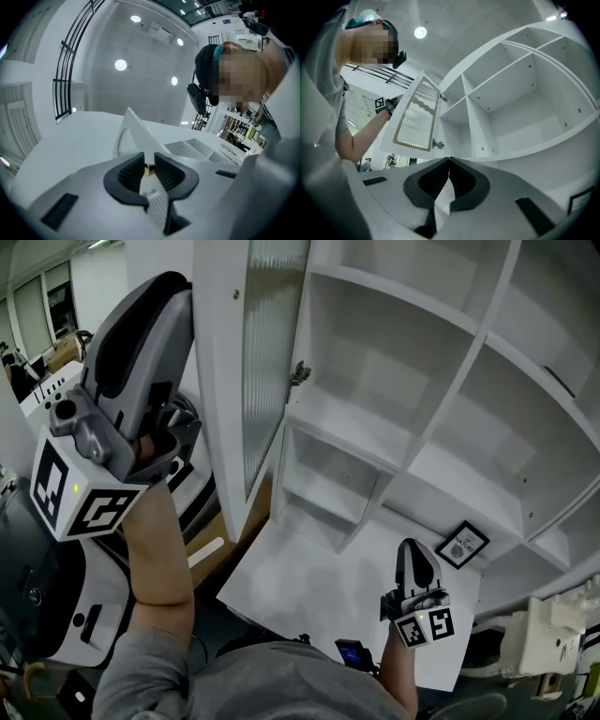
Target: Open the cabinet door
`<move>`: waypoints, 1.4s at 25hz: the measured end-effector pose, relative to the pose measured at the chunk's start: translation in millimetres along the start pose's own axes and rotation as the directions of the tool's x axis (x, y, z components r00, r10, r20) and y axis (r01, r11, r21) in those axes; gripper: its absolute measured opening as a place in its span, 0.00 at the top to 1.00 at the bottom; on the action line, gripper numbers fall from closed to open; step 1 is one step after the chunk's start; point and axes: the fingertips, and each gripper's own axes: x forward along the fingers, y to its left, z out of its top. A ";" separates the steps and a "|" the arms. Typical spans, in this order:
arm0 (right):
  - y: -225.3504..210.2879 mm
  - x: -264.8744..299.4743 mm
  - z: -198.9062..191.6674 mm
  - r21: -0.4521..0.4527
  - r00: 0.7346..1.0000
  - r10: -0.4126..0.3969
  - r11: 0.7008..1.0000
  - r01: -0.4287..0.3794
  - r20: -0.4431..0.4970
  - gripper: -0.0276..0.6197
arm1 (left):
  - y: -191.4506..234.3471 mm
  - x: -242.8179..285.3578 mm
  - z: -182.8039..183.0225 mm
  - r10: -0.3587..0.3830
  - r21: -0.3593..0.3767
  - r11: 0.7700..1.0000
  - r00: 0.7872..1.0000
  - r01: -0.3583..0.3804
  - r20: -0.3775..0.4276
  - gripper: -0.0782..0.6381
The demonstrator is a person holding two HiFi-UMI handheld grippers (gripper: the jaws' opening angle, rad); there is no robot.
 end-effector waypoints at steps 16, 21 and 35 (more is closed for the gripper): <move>0.0 9.1 6.0 0.003 0.999 0.002 1.000 -0.002 0.032 0.92 | 67.5 -36.0 3.2 0.129 -0.105 0.987 0.989 -0.121 0.073 0.85; 0.9 18.0 1.9 0.020 0.999 0.016 1.000 -0.017 0.038 0.92 | 71.3 -35.3 -1.3 0.131 -0.069 0.989 0.990 -0.127 0.046 0.86; 7.5 28.4 -1.5 0.031 0.998 0.060 0.998 -0.061 0.032 0.92 | 78.3 -49.8 4.5 0.242 0.028 0.970 0.970 -0.242 0.013 0.88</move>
